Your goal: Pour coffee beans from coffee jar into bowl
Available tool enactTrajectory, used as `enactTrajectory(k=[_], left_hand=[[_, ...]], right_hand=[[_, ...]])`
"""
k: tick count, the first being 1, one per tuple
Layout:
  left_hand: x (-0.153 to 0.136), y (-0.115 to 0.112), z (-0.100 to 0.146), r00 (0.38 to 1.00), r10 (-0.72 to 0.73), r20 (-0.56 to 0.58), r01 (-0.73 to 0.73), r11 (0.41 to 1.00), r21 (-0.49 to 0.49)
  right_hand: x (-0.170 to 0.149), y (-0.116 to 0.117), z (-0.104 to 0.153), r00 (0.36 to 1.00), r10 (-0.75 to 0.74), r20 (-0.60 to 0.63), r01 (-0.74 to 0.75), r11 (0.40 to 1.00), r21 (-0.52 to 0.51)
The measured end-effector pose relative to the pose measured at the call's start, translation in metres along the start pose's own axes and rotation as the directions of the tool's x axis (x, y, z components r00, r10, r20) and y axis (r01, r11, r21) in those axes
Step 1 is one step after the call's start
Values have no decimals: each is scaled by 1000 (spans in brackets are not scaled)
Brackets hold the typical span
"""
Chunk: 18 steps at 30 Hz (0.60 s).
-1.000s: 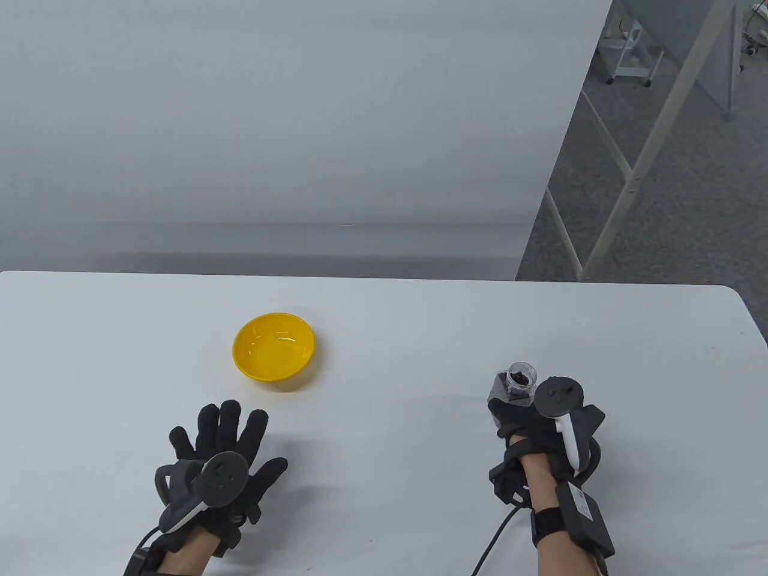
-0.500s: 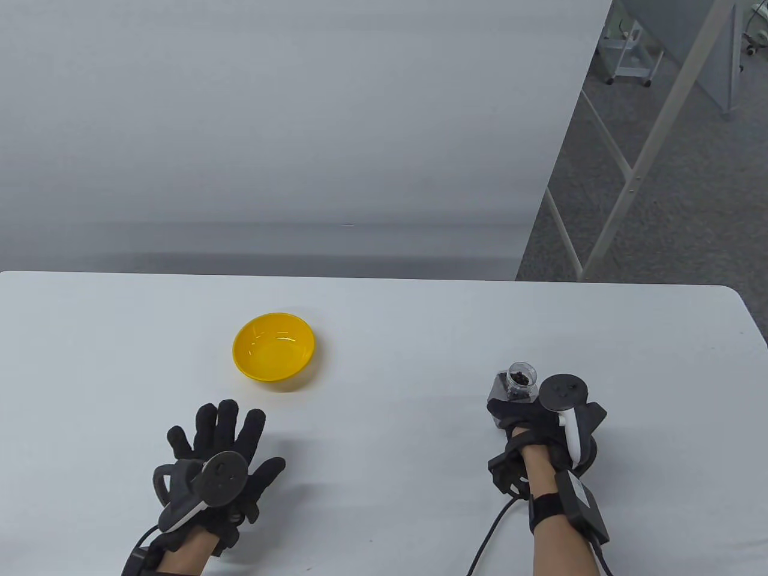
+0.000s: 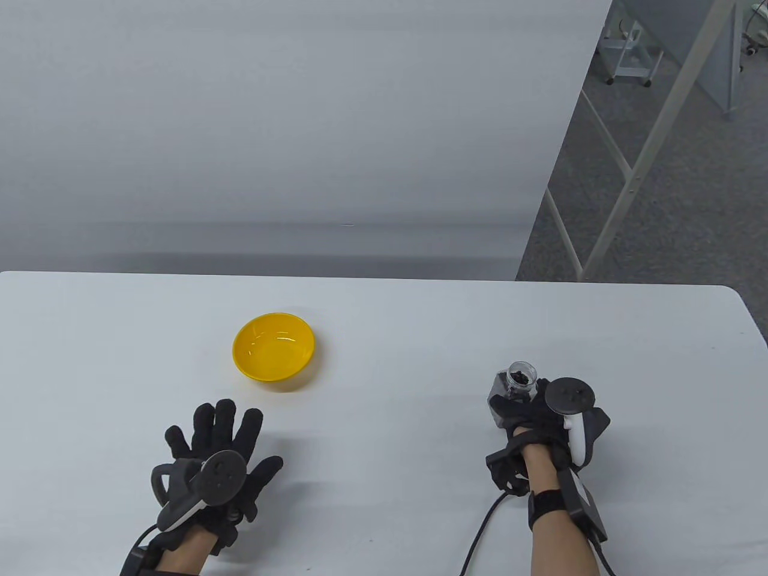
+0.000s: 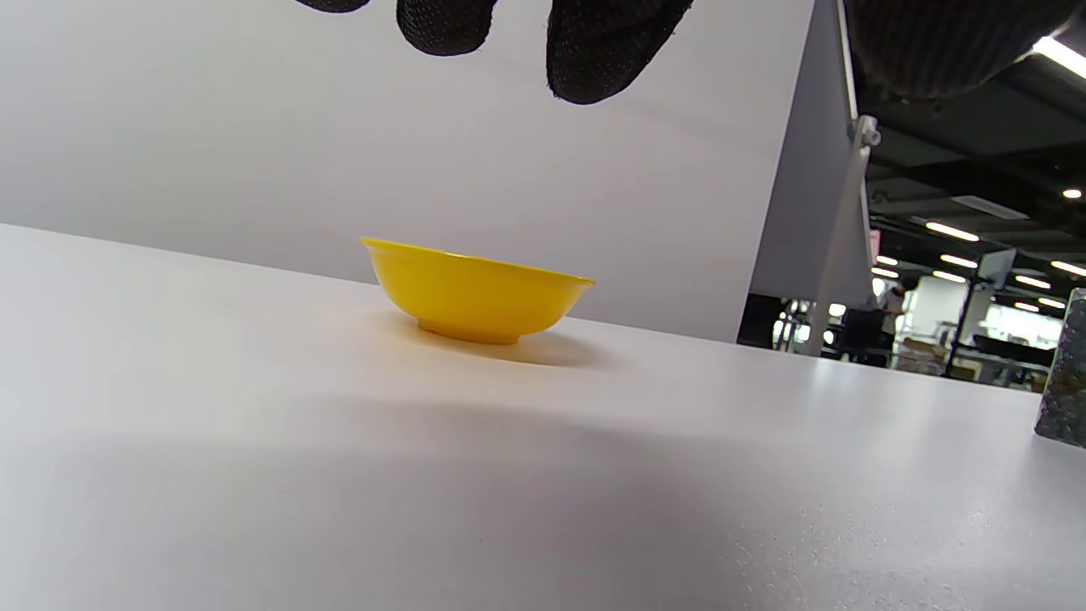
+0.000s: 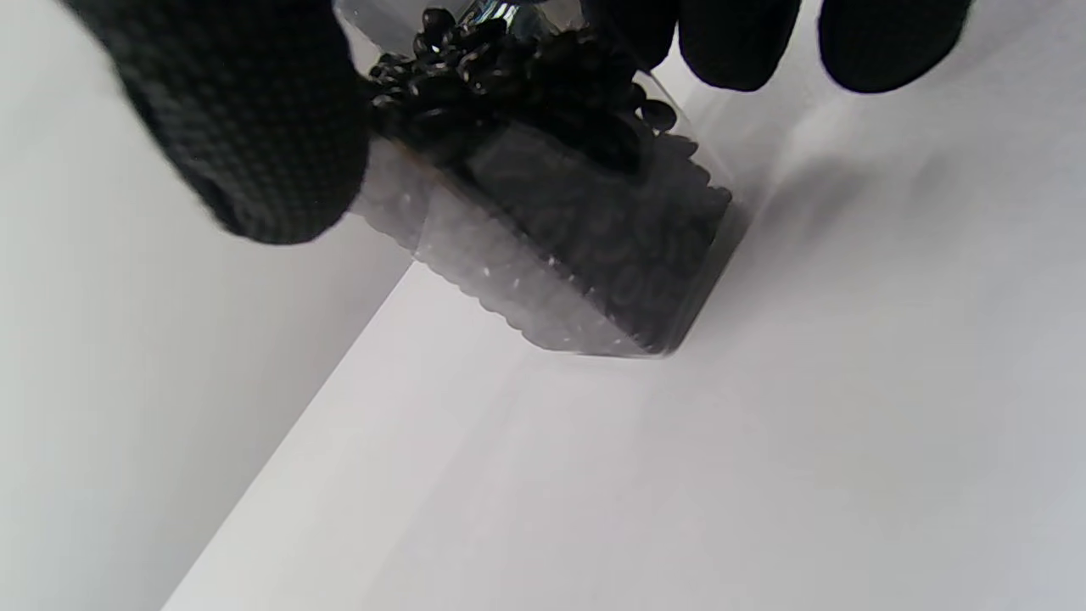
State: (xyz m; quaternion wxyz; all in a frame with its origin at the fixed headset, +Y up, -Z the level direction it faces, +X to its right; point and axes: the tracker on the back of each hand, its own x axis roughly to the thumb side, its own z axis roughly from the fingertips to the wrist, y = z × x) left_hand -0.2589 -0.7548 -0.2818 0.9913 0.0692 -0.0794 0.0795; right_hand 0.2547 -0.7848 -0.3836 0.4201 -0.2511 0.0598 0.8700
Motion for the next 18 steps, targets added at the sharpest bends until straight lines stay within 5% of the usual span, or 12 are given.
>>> enactTrajectory(k=[18], left_hand=[[-2, 0, 0, 1000, 9, 0, -9, 1000, 9]], right_hand=[[2, 0, 11, 992, -68, 104, 75, 995, -66]])
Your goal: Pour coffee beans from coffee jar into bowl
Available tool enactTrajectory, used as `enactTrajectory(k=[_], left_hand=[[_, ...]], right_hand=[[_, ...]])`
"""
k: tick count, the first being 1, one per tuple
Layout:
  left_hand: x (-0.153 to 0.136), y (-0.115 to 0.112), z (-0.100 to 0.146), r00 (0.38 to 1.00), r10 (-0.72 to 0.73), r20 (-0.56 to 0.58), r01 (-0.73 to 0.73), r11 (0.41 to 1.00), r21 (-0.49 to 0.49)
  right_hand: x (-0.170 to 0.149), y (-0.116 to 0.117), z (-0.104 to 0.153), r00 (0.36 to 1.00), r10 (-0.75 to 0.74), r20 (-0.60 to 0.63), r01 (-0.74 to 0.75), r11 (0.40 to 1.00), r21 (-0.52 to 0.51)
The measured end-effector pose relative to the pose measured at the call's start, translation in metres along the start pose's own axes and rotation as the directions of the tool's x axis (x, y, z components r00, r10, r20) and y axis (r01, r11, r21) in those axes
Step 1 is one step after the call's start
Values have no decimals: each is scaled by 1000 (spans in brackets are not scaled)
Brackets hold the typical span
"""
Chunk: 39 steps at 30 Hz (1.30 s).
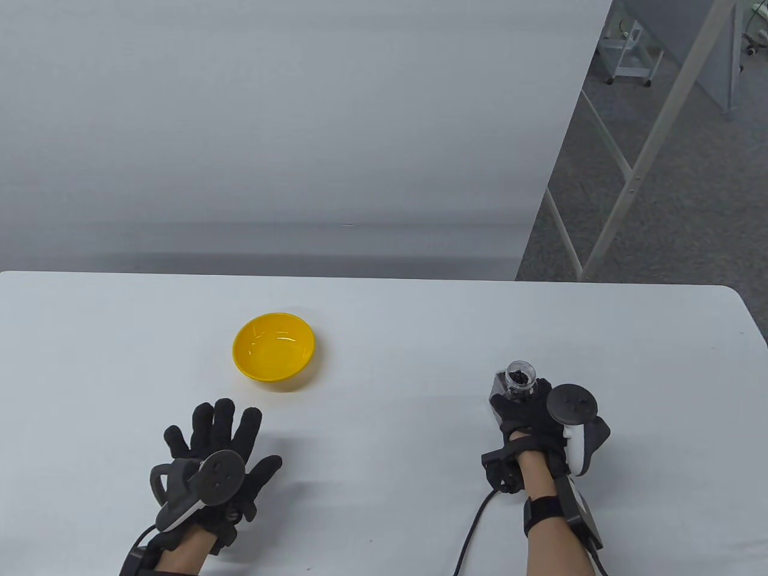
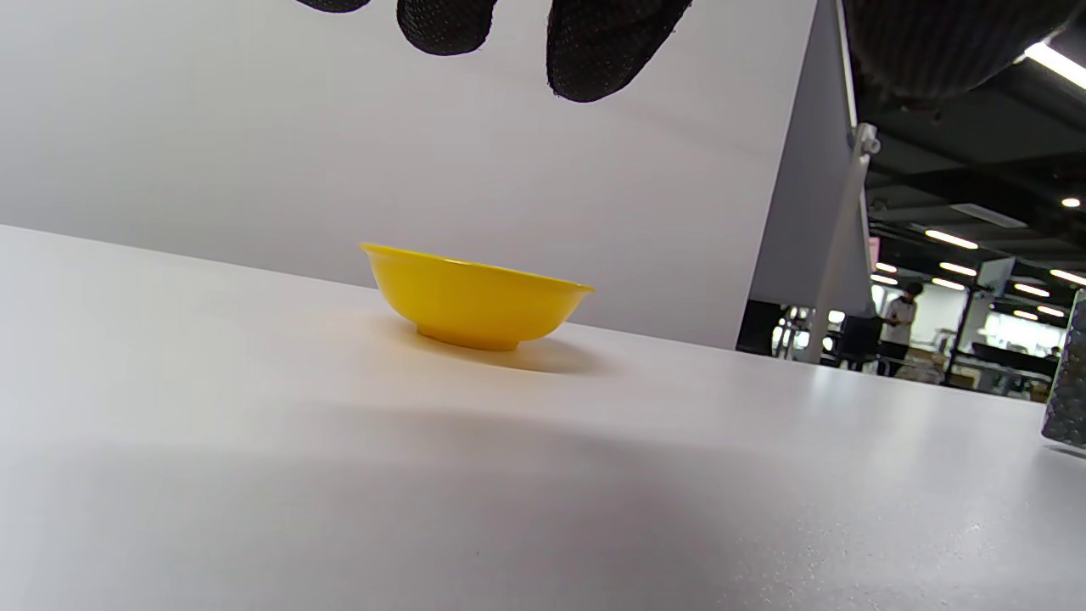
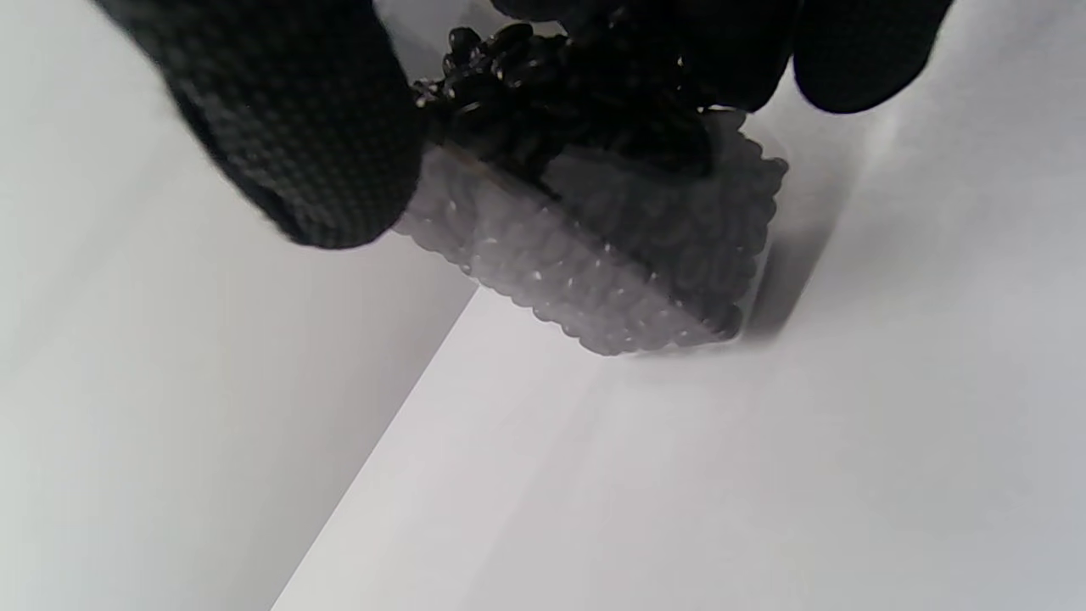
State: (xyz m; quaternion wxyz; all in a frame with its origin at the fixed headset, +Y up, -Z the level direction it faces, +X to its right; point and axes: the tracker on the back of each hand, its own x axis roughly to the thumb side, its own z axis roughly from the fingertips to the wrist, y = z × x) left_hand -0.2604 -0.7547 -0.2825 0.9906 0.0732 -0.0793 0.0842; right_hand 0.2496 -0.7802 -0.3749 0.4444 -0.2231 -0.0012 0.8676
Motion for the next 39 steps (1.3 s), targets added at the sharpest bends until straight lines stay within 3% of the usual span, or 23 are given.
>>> enactTrajectory(k=[14, 20, 31, 39], left_hand=[[9, -2, 2, 999, 3, 43, -4, 1000, 16], [16, -2, 4, 998, 28, 65, -29, 999, 24], [18, -1, 5, 985, 152, 83, -157, 986, 55], [16, -4, 5, 915, 397, 78, -402, 913, 66]], right_hand=[[25, -14, 37, 975, 24, 223, -8, 998, -69], [40, -17, 54, 943, 98, 318, -80, 995, -67], [68, -8, 91, 888, 41, 459, -61, 998, 28], [85, 9, 123, 835, -21, 549, -64, 989, 135]])
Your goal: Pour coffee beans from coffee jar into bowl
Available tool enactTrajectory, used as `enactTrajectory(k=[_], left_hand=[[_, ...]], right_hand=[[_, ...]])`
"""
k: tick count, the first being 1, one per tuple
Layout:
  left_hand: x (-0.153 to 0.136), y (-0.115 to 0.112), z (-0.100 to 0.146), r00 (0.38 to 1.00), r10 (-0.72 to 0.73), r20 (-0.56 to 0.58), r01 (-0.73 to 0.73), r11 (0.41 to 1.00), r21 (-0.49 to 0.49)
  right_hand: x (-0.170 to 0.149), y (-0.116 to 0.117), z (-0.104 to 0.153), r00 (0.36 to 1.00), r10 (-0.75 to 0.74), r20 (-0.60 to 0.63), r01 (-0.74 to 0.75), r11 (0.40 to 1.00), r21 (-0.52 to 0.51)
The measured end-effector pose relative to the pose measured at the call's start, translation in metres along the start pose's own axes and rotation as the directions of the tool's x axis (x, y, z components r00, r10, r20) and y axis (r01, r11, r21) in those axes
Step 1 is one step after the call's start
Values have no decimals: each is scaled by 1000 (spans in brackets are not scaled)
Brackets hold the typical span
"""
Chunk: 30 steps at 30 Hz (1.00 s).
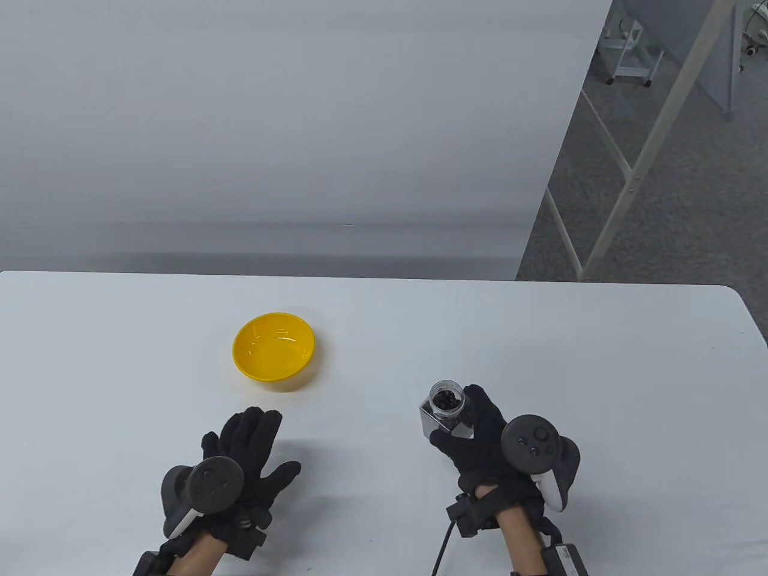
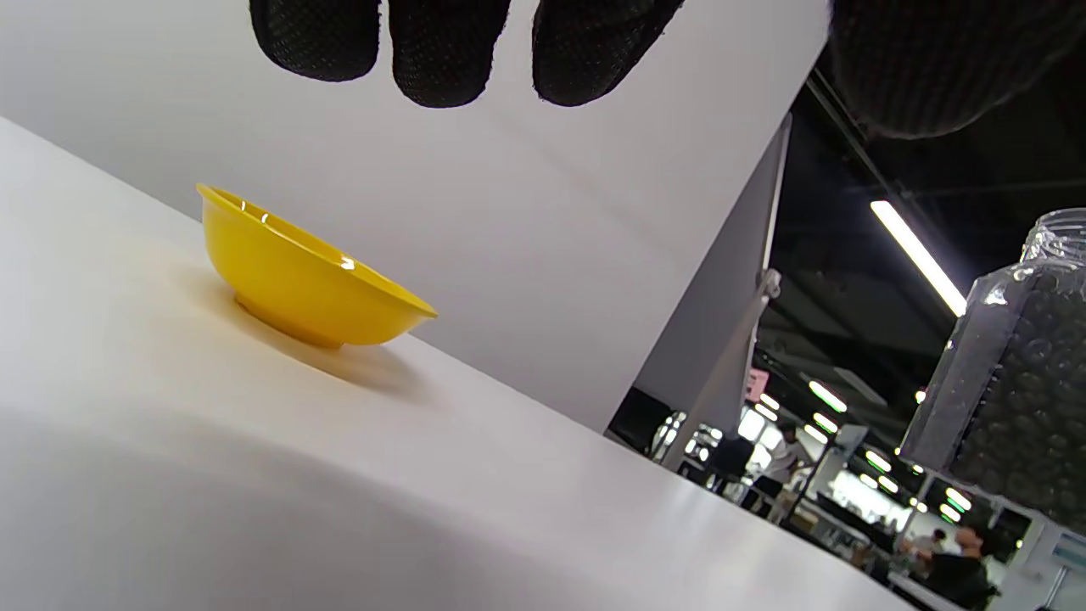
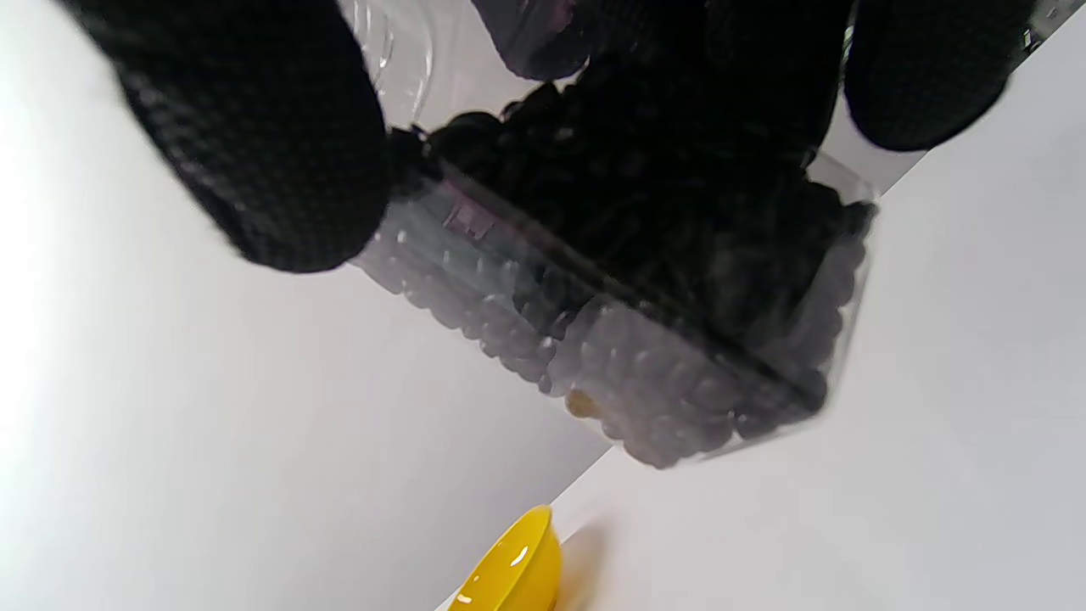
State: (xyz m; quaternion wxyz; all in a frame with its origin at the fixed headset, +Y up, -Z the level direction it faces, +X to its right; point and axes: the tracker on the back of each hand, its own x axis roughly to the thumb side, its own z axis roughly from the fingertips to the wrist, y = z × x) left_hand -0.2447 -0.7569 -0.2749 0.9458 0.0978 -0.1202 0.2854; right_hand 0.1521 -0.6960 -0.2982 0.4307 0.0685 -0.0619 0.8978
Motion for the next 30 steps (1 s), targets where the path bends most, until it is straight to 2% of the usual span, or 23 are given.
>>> enactTrajectory(k=[9, 13, 18, 22, 26, 30], left_hand=[[1, -5, 1, 978, 209, -1, -209, 978, -16], [2, -11, 0, 921, 390, 11, -389, 920, -36], [5, -20, 0, 840, 542, -17, -542, 838, -57], [10, -24, -1, 796, 604, -28, -604, 792, -85], [16, -34, -1, 765, 643, -44, -641, 752, -157], [26, -42, 0, 758, 652, -31, -643, 737, -208]], right_hand=[[16, 19, 8, 997, -61, 49, 57, 995, 88], [22, 28, 13, 994, -86, 68, 77, 989, 128], [28, 42, 16, 989, -125, 77, 110, 978, 175], [34, 50, 18, 987, -123, 101, 99, 972, 213], [38, 60, 20, 984, -142, 108, 112, 962, 248], [41, 67, 24, 980, -164, 115, 126, 951, 281]])
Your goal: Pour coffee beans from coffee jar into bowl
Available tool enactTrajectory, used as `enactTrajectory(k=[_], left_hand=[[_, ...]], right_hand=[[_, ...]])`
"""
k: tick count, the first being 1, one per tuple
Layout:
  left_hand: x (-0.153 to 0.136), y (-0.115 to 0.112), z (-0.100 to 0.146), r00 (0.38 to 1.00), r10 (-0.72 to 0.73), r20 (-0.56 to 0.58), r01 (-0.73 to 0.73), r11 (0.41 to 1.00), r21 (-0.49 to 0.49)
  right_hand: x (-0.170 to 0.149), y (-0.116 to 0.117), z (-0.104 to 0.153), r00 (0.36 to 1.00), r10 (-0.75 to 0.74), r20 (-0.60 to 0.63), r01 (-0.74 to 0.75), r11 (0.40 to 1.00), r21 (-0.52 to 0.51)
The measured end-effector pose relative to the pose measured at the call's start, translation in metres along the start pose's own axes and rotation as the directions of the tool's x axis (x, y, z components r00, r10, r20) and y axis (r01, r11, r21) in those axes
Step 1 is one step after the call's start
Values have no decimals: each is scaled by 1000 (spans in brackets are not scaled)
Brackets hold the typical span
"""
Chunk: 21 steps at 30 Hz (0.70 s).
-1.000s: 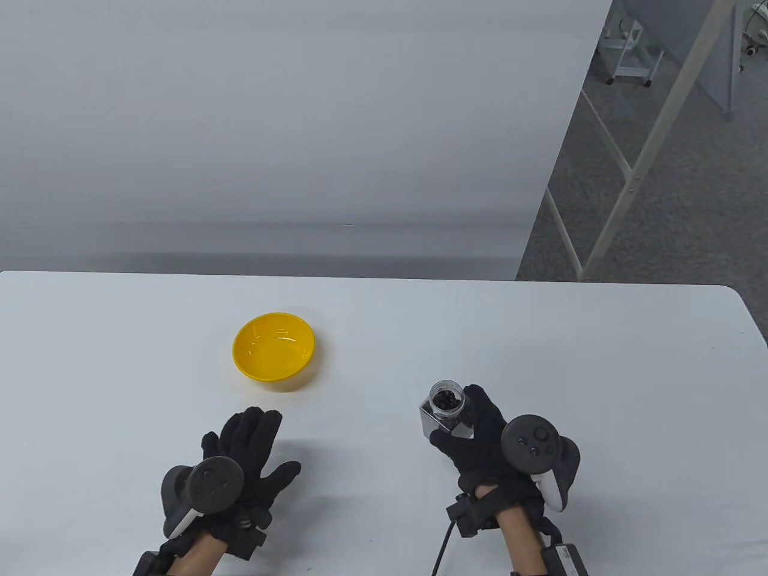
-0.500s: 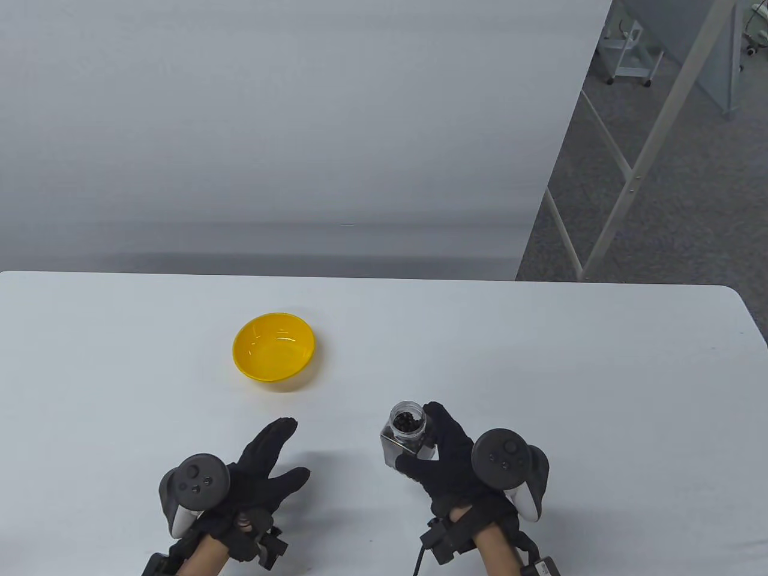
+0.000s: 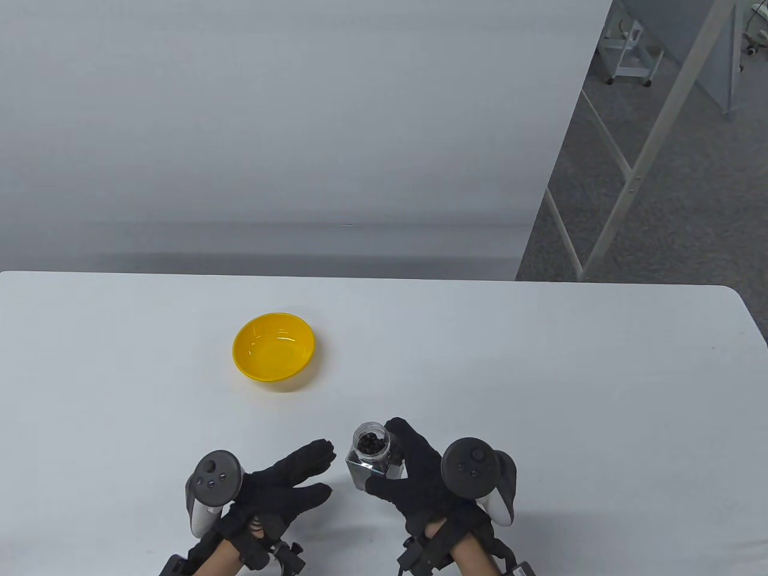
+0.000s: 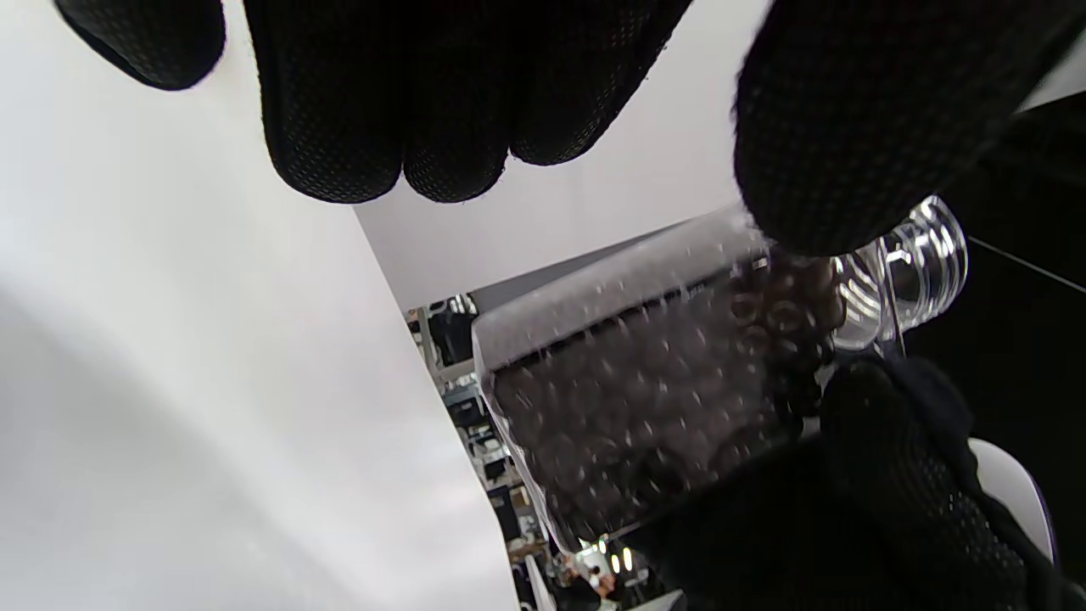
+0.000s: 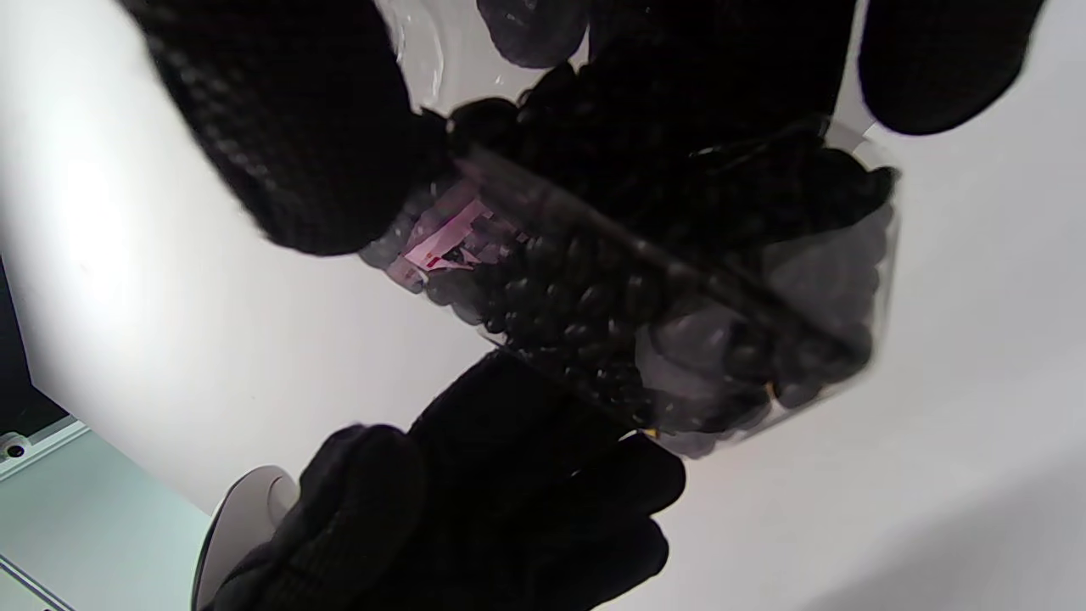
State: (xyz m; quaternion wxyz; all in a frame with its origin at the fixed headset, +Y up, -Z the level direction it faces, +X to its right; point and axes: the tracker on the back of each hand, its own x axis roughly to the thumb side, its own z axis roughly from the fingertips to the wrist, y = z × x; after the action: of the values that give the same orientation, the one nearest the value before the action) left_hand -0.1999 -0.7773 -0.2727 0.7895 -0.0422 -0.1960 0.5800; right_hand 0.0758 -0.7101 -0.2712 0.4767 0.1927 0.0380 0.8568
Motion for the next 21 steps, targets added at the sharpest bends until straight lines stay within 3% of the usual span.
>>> enactTrajectory(k=[10, 21], left_hand=[[14, -23, -4, 997, 43, 70, -37, 996, -76], [14, -33, -10, 993, 79, 93, -71, 994, -85]], right_hand=[[6, 12, -1, 998, -44, 52, 40, 997, 71], [11, 23, -2, 990, -106, 91, 92, 986, 139]])
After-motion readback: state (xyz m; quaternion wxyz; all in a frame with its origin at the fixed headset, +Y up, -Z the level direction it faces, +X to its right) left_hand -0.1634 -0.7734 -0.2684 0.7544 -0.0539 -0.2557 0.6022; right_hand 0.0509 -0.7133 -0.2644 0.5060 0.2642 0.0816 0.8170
